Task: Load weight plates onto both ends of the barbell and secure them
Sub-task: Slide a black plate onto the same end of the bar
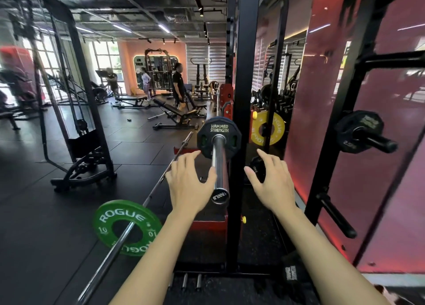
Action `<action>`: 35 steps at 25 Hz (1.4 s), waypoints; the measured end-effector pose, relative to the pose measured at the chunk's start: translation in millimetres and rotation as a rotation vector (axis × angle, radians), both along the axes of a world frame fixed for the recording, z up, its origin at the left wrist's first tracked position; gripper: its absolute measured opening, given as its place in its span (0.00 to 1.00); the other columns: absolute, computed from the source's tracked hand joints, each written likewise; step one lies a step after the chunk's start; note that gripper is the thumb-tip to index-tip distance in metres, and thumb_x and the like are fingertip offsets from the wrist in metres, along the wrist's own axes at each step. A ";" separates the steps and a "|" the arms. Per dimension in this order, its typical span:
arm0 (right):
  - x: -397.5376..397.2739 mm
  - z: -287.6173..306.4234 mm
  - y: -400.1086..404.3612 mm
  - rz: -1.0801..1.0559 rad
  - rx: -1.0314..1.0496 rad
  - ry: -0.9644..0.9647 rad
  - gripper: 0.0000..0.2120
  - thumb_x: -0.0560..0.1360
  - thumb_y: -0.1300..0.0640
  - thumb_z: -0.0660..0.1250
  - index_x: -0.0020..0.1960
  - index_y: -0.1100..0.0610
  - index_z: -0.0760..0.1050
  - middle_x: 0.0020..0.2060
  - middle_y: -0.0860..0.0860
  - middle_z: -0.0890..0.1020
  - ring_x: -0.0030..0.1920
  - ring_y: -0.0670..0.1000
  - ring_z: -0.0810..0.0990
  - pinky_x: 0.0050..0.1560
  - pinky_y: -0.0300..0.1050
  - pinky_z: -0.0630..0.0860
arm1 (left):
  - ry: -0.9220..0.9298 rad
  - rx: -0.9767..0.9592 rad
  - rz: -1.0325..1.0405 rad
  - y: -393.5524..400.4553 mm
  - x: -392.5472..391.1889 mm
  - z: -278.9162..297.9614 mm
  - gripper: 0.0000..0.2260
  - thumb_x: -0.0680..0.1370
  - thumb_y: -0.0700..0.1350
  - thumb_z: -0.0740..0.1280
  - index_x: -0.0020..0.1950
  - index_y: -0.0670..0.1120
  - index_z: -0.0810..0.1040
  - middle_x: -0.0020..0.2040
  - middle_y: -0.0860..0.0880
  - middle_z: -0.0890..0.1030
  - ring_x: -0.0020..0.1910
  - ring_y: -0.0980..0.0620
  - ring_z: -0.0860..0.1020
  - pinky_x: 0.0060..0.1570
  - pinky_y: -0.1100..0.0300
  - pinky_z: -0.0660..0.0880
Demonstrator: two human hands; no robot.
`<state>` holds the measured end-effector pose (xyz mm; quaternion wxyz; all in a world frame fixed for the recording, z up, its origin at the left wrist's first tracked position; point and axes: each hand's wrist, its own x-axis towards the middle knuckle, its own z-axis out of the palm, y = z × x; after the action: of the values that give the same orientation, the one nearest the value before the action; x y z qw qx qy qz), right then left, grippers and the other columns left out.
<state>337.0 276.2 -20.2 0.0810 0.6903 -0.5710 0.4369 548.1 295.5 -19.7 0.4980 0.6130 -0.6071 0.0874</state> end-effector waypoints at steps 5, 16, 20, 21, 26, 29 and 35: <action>-49.2 8.5 46.4 0.027 -0.028 0.038 0.26 0.78 0.43 0.63 0.73 0.51 0.66 0.63 0.50 0.75 0.62 0.54 0.71 0.59 0.51 0.71 | -0.075 -0.052 0.061 48.9 -56.1 15.5 0.24 0.73 0.61 0.59 0.65 0.52 0.73 0.61 0.54 0.75 0.59 0.49 0.70 0.58 0.47 0.66; -304.5 11.1 162.8 -0.245 0.001 0.016 0.27 0.78 0.39 0.60 0.73 0.51 0.67 0.62 0.50 0.76 0.61 0.55 0.71 0.57 0.54 0.72 | -0.196 0.057 -0.206 104.4 -319.0 20.6 0.26 0.74 0.64 0.59 0.68 0.53 0.72 0.62 0.53 0.74 0.62 0.48 0.68 0.61 0.45 0.65; -373.5 2.6 192.9 -0.341 0.015 -0.070 0.26 0.78 0.40 0.61 0.72 0.51 0.67 0.62 0.51 0.76 0.62 0.55 0.71 0.59 0.53 0.72 | -0.227 0.054 -0.326 116.9 -397.5 19.1 0.27 0.74 0.66 0.57 0.68 0.53 0.72 0.61 0.53 0.74 0.62 0.49 0.69 0.61 0.47 0.65; -384.4 0.7 196.3 -0.353 0.019 -0.080 0.26 0.78 0.40 0.61 0.72 0.51 0.68 0.62 0.51 0.76 0.62 0.55 0.71 0.60 0.53 0.71 | -0.222 0.061 -0.346 115.8 -408.3 16.6 0.27 0.74 0.66 0.57 0.68 0.53 0.72 0.62 0.54 0.74 0.62 0.49 0.69 0.61 0.48 0.65; -413.9 -6.2 182.9 -0.365 0.054 -0.069 0.27 0.79 0.39 0.59 0.73 0.50 0.66 0.62 0.51 0.75 0.63 0.54 0.70 0.60 0.53 0.71 | -0.190 0.069 -0.367 86.0 -427.6 6.4 0.26 0.75 0.65 0.58 0.68 0.54 0.71 0.62 0.54 0.74 0.62 0.49 0.69 0.62 0.47 0.64; -422.6 -8.5 151.6 -0.360 0.057 -0.061 0.26 0.79 0.39 0.58 0.73 0.50 0.66 0.62 0.52 0.75 0.62 0.54 0.70 0.59 0.53 0.71 | -0.186 0.069 -0.358 54.3 -436.2 -0.8 0.25 0.75 0.64 0.60 0.68 0.54 0.71 0.62 0.53 0.74 0.62 0.49 0.69 0.62 0.47 0.63; -441.6 7.0 47.7 -0.329 0.052 -0.010 0.26 0.79 0.39 0.59 0.73 0.50 0.67 0.60 0.52 0.76 0.61 0.55 0.71 0.59 0.52 0.71 | -0.184 0.058 -0.304 -47.1 -453.3 6.0 0.25 0.77 0.64 0.61 0.70 0.53 0.71 0.63 0.52 0.74 0.63 0.48 0.69 0.61 0.48 0.63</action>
<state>-104.6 323.9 -13.2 0.1309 0.5871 -0.6878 0.4064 94.8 248.4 -13.7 0.4302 0.5176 -0.7379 0.0493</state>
